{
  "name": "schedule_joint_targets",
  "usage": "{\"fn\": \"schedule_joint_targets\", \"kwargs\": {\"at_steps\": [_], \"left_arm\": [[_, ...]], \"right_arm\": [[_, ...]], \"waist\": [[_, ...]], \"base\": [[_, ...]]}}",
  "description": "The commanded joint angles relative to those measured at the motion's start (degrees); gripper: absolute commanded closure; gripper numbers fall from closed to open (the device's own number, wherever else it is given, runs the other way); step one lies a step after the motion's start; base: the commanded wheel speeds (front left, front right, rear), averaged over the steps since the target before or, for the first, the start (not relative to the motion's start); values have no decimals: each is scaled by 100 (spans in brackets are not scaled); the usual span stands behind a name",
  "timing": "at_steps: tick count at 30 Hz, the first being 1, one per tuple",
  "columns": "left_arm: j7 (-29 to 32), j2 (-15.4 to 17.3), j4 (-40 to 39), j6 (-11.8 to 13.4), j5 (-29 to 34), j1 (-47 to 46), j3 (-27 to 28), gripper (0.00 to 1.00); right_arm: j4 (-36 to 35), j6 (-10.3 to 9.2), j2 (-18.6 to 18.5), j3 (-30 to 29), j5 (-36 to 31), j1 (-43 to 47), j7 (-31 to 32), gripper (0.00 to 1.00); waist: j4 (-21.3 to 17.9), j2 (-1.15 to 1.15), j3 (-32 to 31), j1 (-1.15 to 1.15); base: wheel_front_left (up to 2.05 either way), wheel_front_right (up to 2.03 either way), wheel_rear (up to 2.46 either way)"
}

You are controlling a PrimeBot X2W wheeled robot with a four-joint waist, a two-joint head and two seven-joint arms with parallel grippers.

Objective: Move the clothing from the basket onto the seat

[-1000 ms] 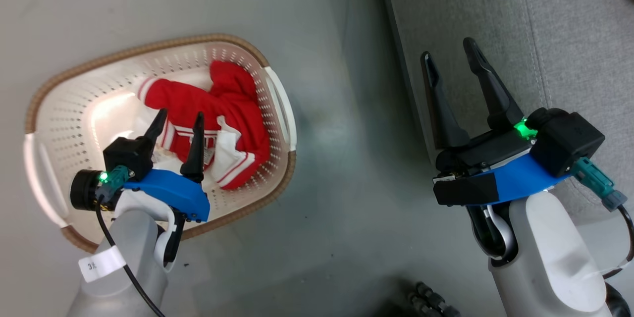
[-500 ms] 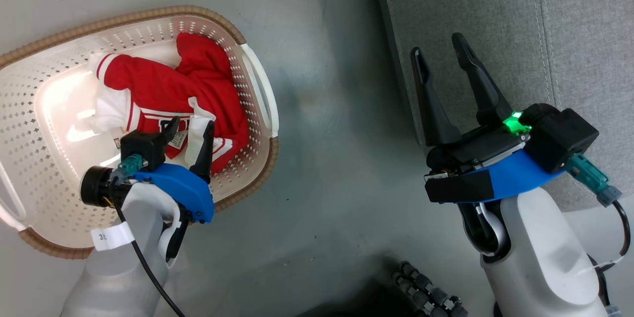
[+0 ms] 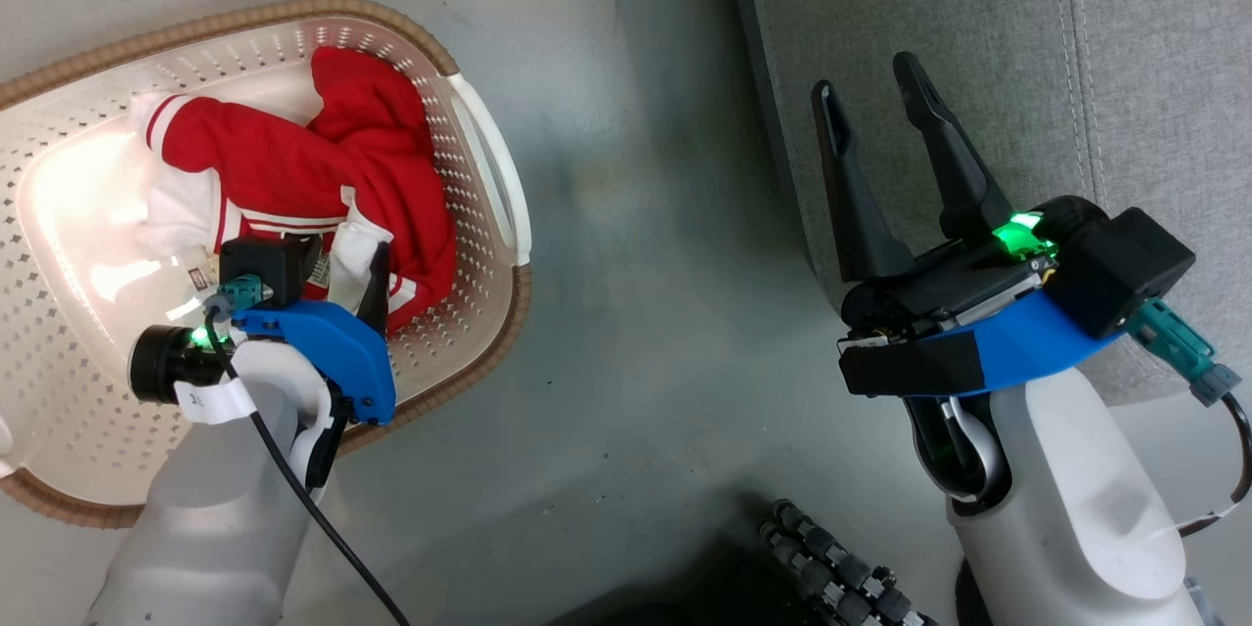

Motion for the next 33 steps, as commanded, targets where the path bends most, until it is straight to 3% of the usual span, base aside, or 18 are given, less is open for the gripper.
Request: {"fn": "schedule_joint_targets", "kwargs": {"at_steps": [1,2,3,4,23,33], "left_arm": [[18,-14,100,22,4,-101,-38,0],[25,-30,155,22,-2,-127,-44,12],[31,-40,198,21,2,-149,-57,67],[23,-47,236,21,11,-180,-69,100],[-202,-141,529,-3,-109,-377,-256,100],[-301,-340,464,-6,-285,-128,-402,100]], "right_arm": [[-32,1,17,12,36,-31,-24,0],[-34,1,17,17,49,-34,-24,0],[-38,1,17,18,63,-37,-23,0],[-41,1,17,19,74,-37,-23,0],[-34,1,17,28,97,-64,-23,0],[128,1,15,-15,-45,18,-23,0]], "waist": [[-7,0,4,0],[-9,0,5,0],[-11,0,5,0],[-9,0,4,0],[60,0,-69,0],[303,0,-714,0]], "base": [[0,0,0],[0,0,0],[0,0,0],[0,0,0],[0,0,0],[0,0,0]]}}
